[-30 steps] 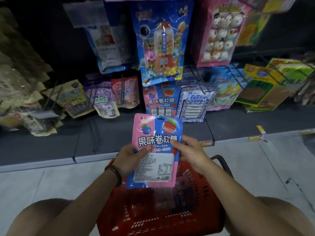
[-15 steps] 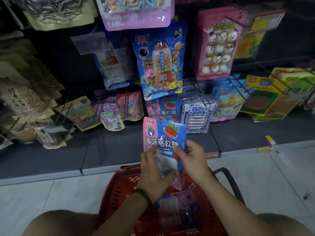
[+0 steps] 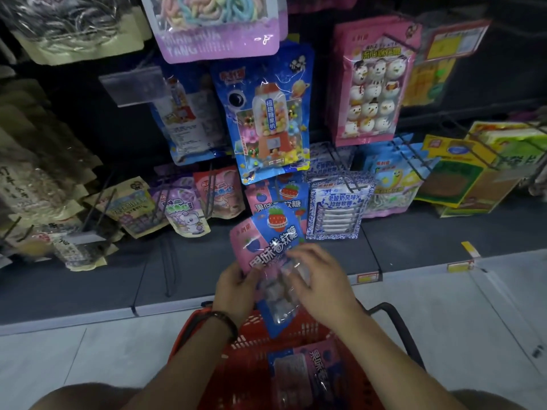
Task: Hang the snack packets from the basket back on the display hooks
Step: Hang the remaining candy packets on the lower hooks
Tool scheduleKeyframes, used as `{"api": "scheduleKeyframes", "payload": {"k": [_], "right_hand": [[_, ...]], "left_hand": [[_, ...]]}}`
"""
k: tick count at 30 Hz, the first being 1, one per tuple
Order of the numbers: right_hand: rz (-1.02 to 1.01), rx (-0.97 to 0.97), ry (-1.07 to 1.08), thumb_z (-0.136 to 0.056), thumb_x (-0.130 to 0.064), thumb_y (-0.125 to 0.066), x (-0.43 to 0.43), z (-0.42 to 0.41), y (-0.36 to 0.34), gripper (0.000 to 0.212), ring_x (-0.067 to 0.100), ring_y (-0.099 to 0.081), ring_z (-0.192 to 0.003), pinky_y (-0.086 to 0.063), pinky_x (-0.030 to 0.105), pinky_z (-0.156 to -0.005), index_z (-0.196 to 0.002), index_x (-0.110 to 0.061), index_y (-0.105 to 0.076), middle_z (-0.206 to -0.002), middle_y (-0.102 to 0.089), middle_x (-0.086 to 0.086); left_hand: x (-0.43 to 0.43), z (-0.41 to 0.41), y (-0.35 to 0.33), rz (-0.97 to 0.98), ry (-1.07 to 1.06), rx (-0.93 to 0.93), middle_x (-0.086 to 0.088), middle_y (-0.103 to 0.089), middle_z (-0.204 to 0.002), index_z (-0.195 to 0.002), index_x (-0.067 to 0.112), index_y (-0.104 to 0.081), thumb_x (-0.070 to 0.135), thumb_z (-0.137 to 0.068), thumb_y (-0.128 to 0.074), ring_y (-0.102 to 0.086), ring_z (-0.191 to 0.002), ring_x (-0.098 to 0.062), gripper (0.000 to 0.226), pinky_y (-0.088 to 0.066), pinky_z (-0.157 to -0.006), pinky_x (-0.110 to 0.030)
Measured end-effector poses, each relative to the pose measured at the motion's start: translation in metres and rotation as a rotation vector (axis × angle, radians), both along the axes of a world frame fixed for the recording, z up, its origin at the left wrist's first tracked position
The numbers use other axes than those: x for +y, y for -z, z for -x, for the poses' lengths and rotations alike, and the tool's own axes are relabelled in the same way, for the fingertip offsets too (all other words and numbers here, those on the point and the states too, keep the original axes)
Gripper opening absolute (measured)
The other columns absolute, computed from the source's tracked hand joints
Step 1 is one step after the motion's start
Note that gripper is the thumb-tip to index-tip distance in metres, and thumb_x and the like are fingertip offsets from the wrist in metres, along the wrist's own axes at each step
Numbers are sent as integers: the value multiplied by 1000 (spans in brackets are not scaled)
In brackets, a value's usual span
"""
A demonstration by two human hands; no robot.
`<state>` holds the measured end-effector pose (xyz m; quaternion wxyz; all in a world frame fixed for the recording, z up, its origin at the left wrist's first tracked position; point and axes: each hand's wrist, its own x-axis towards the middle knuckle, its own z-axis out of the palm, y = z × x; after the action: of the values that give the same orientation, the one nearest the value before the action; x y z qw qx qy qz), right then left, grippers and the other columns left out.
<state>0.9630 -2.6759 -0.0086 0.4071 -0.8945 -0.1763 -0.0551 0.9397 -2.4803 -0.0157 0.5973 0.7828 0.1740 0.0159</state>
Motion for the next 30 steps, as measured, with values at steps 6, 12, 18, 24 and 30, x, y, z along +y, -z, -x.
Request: {"api": "scheduleKeyframes", "payload": {"k": [6, 12, 18, 24, 30], "right_hand": [[-183, 166, 116, -96, -35, -75, -18, -43, -12, 55, 8, -59, -117, -49, 31, -101, -147, -38, -55, -135, -59, -7], [-224, 337, 50, -97, -23, -76, -20, -77, -7, 57, -3, -63, -68, -55, 16, -70, -149, -38, -56, -132, -68, -5], [-152, 341, -10, -97, -36, -75, -17, -95, 11, 73, 17, -52, -138, -45, 49, -117, -159, -46, -38, -159, -45, -5], [-109, 326, 16, -100, -32, -71, -17, -109, 14, 75, 6, -50, -120, -37, 16, -96, -164, -39, -30, -143, -35, -13], [-150, 302, 43, -100, -31, -71, -10, -131, 19, 72, 13, -46, -136, -44, 32, -112, -162, -39, -36, -146, -40, -3]], "left_hand": [[19, -15, -2, 198, 82, 81, -6, -78, -84, -102, 15, -73, 10, -100, -63, -67, -74, -21, 11, -60, -64, -44], [26, -52, 12, 204, 81, 162, -12, -79, -105, -103, 25, -77, 29, -95, -69, -72, -98, -40, 12, -58, -87, -65], [21, -84, 27, 267, 16, 185, 0, -80, -99, -114, 19, -74, 30, -100, -64, -75, -82, -22, 20, -63, -72, -45], [23, -117, 39, 164, 23, 140, 14, -69, -67, -93, 22, -73, 33, -100, -64, -59, -58, -8, 16, -51, -58, -29], [26, -142, 53, 206, -1, 132, 6, -75, -83, -98, 22, -75, 38, -99, -65, -62, -67, -13, 19, -50, -59, -28]]}}
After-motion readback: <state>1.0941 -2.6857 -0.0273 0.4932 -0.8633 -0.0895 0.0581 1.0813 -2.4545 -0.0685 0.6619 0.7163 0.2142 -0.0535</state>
